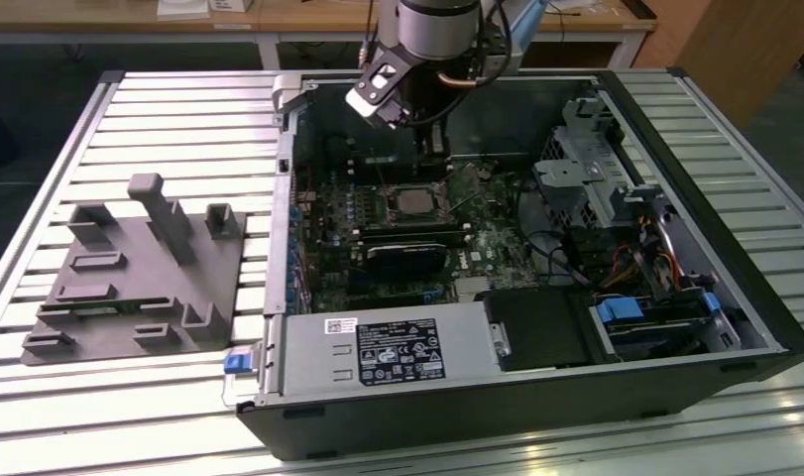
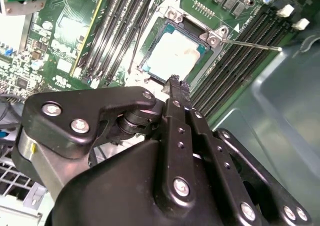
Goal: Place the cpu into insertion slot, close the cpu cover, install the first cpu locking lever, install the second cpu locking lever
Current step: 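Close the cpu cover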
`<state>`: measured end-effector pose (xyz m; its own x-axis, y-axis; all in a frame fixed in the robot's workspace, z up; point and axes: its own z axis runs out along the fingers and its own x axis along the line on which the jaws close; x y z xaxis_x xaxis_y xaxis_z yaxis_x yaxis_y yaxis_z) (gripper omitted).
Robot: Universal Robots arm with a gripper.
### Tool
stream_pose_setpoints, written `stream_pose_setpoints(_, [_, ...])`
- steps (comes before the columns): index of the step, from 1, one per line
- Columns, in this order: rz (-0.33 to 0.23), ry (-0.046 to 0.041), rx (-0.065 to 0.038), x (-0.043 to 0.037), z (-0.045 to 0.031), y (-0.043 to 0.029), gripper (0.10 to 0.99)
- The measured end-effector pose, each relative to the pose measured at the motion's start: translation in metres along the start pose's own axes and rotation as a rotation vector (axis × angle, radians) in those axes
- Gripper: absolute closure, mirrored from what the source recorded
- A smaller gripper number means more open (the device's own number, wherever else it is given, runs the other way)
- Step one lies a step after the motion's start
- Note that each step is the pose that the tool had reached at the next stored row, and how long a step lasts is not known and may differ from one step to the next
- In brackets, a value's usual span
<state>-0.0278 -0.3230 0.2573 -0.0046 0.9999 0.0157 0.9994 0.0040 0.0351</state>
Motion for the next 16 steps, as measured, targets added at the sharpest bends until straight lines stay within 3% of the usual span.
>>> stream_pose_setpoints(6, [0.000,-0.0001,0.000,0.0002,-0.0119,0.0004,0.980])
stream_pose_setpoints(12, [0.000,-0.0001,0.000,0.0002,-0.0123,0.0011,0.980])
stream_pose_setpoints(16, [0.000,-0.0002,0.000,0.0001,-0.0120,0.0073,0.980])
